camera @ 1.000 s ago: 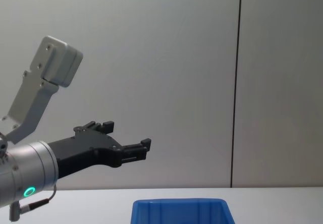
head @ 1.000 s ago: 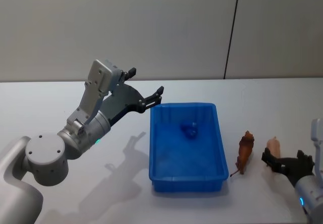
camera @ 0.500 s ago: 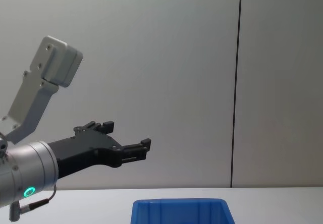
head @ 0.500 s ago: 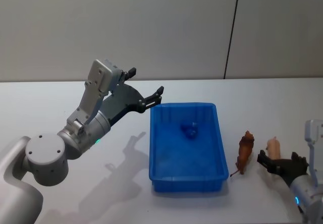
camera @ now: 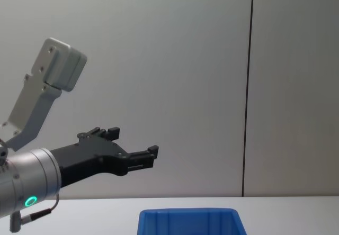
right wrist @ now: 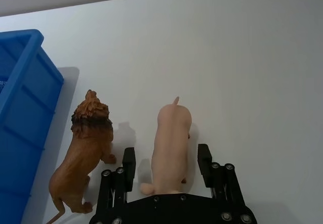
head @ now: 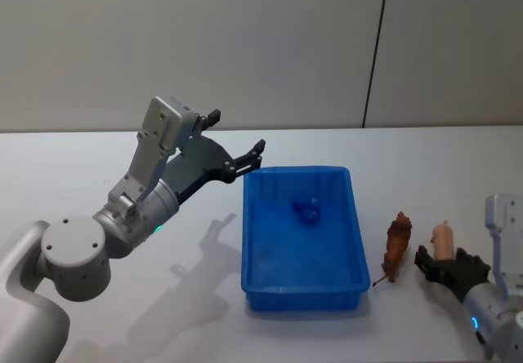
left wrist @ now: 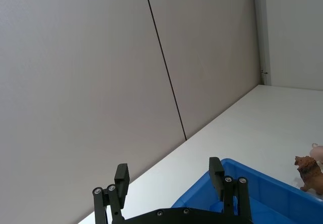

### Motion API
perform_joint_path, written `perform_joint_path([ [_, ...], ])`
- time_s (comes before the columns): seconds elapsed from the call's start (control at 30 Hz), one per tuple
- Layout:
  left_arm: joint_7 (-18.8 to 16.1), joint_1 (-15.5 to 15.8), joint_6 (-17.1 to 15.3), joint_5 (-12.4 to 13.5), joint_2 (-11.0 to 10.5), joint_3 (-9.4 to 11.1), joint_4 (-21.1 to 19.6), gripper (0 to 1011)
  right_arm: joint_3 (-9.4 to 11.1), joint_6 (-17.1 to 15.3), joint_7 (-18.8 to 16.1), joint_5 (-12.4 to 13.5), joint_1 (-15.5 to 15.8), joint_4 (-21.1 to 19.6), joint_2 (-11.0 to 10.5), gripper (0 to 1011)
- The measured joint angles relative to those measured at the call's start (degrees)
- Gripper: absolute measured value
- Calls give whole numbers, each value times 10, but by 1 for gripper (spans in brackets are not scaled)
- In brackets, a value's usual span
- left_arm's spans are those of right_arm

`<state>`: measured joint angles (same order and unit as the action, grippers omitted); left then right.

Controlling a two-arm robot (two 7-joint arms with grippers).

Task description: Pick up the two dolls from the table and place them into the box.

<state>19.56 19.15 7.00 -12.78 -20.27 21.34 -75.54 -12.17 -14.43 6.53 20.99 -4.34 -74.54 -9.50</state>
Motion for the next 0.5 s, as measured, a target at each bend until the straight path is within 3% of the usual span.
perform_joint_path([
  [0.37,0,0,0,0,0,0,0,1001,2,-12,-7,6,-8,12,3,425],
  [0.5,0,0,0,0,0,0,0,1001,3,-16,-7,6,-9,11,4,373],
])
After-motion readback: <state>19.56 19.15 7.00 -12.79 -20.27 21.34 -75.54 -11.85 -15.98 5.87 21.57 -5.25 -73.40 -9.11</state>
